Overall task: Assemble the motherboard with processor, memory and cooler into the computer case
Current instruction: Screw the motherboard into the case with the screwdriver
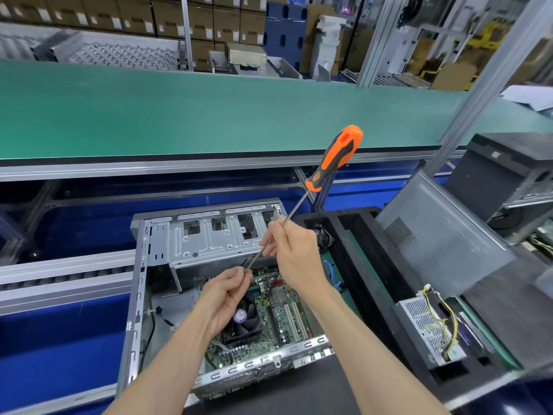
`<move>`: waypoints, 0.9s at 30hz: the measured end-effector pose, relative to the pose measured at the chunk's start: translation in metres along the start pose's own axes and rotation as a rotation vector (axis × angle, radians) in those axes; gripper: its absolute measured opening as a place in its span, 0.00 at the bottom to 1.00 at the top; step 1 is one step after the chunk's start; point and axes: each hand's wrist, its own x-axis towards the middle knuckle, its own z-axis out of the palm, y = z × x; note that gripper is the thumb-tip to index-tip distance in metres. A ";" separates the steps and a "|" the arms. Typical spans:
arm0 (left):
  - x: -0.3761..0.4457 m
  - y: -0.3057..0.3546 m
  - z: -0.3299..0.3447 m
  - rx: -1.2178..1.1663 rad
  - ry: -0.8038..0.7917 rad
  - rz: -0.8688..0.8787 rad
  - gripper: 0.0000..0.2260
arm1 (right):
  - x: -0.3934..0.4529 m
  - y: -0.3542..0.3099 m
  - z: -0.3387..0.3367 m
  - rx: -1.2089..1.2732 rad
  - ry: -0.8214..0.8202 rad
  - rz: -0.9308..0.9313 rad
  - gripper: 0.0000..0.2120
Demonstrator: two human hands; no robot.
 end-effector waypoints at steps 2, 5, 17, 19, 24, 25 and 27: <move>-0.001 0.001 0.000 0.002 -0.007 0.001 0.08 | 0.000 -0.001 0.000 0.001 0.001 -0.003 0.19; -0.003 0.001 0.002 -0.003 -0.011 -0.012 0.06 | 0.001 -0.002 0.001 0.017 0.007 -0.001 0.18; -0.007 0.002 0.007 -0.014 -0.027 -0.010 0.06 | 0.003 -0.005 0.002 0.020 -0.004 0.014 0.18; -0.007 0.002 0.007 -0.032 -0.041 -0.036 0.05 | 0.003 -0.006 0.001 0.027 -0.005 0.015 0.18; -0.005 -0.001 0.006 -0.080 -0.084 -0.051 0.12 | 0.007 -0.006 -0.005 0.044 0.009 0.018 0.19; -0.005 -0.001 0.006 -0.062 -0.087 -0.050 0.14 | 0.009 -0.005 -0.007 0.029 0.009 0.018 0.18; -0.006 -0.001 0.007 0.016 -0.030 -0.035 0.19 | 0.013 -0.004 -0.011 0.001 0.014 0.017 0.18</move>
